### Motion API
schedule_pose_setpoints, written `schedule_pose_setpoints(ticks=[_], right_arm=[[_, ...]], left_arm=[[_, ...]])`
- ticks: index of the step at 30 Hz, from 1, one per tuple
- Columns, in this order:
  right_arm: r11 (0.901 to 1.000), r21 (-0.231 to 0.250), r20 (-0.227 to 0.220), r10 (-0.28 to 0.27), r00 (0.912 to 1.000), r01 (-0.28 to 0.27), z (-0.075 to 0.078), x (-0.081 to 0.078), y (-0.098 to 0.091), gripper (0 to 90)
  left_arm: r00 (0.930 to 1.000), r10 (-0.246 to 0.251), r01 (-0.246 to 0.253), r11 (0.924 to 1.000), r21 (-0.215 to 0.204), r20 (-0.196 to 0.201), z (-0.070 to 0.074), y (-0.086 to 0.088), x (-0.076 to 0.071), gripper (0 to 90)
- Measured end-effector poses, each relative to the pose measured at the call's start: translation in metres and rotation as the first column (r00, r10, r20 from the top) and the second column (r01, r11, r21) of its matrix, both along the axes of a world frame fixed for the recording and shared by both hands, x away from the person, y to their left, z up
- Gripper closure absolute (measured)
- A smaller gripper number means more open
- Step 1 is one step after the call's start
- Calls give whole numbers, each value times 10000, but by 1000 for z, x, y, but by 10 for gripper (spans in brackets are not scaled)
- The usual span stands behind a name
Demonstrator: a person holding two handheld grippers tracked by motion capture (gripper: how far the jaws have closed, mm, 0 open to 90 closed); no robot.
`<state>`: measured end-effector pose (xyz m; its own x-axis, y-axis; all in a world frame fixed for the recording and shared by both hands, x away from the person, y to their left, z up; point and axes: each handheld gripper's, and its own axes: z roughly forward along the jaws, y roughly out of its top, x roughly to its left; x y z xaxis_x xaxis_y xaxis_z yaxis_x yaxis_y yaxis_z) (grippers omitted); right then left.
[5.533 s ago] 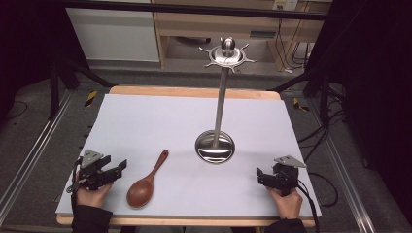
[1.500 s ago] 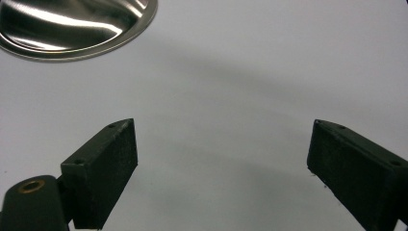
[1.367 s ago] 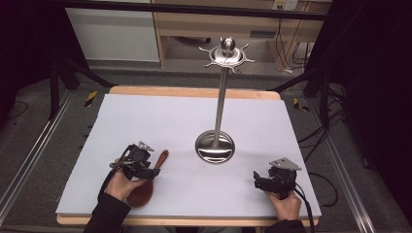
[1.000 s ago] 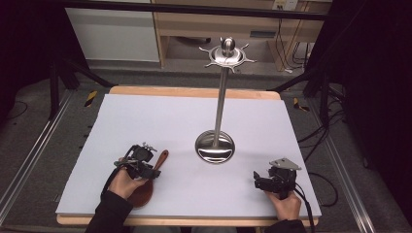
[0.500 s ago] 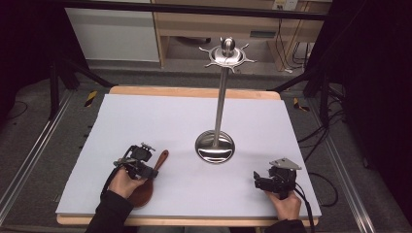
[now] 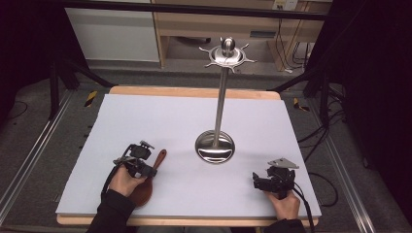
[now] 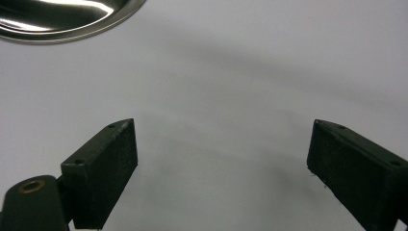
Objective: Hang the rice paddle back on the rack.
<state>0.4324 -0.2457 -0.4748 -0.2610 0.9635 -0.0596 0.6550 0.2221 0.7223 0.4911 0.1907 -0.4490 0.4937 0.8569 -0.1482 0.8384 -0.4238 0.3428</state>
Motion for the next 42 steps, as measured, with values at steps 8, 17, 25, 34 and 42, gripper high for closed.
schedule_pose_setpoints(ticks=[8, 17, 25, 34, 42], right_arm=[[10000, -59, -6, 18, 10000, -18, 1, -1, 1, 108], [9999, -114, -50, 46, 10000, -46, 0, -2, 2, 108], [9999, -132, -66, 52, 10000, -53, 0, -2, 2, 108], [9999, -126, -43, 35, 10000, -36, 1, -2, 1, 108], [10000, -2, -33, -31, 10000, 31, 2, -3, 1, 108]], left_arm=[[9995, -253, 249, 9994, 222, 167, 1, -3, -1, 752], [9962, -705, 712, 9974, -139, 512, 3, 0, -5, 759], [9895, -768, 842, 9949, -558, 1228, 14, 5, -11, 764], [9680, -397, 769, 9868, -1425, 2478, 29, 21, -24, 766], [9274, -210, 961, 9783, -1837, 3734, 41, 27, -35, 769]])
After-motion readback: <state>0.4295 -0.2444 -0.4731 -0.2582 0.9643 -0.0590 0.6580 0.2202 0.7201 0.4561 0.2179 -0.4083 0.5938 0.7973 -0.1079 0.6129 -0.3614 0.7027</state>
